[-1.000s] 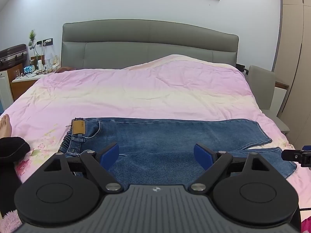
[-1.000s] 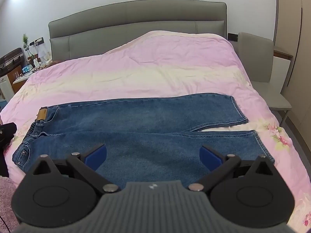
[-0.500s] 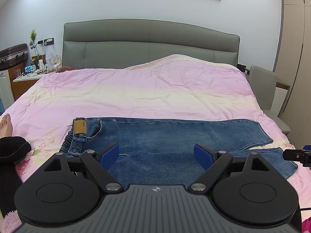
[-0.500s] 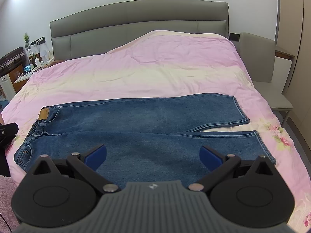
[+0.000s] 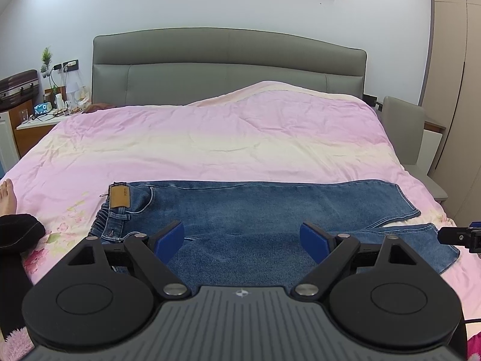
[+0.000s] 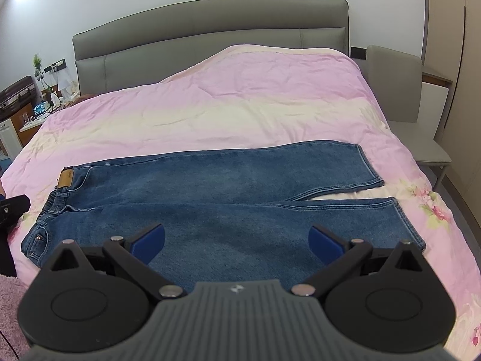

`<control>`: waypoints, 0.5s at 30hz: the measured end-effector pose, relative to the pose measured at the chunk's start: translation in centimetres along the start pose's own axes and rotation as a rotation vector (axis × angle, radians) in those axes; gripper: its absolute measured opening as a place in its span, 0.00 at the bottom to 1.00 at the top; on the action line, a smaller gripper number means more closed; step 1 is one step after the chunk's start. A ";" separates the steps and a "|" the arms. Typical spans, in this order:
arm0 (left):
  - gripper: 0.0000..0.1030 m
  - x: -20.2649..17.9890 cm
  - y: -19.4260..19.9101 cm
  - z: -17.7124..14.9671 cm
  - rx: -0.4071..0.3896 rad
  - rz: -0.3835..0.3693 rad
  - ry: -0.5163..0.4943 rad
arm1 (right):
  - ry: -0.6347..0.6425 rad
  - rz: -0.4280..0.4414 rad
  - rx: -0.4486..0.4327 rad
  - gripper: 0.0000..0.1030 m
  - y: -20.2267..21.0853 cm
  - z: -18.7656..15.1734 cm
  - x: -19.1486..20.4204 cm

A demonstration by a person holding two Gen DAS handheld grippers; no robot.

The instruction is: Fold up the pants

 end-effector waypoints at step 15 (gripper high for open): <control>0.98 -0.5 0.2 0.1 -0.002 -0.012 -0.010 | -0.018 -0.010 -0.005 0.95 0.7 -0.2 -0.6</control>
Point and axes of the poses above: each gripper's, at about its wrist camera, not at the fingertips, and y roughly against the way its jaws point, x to its left, z to its top, the point moved 1 cm from there along -y, roughly the way its jaws point, and after that the axes turned 7 degrees about -x, right-handed, at the moved point
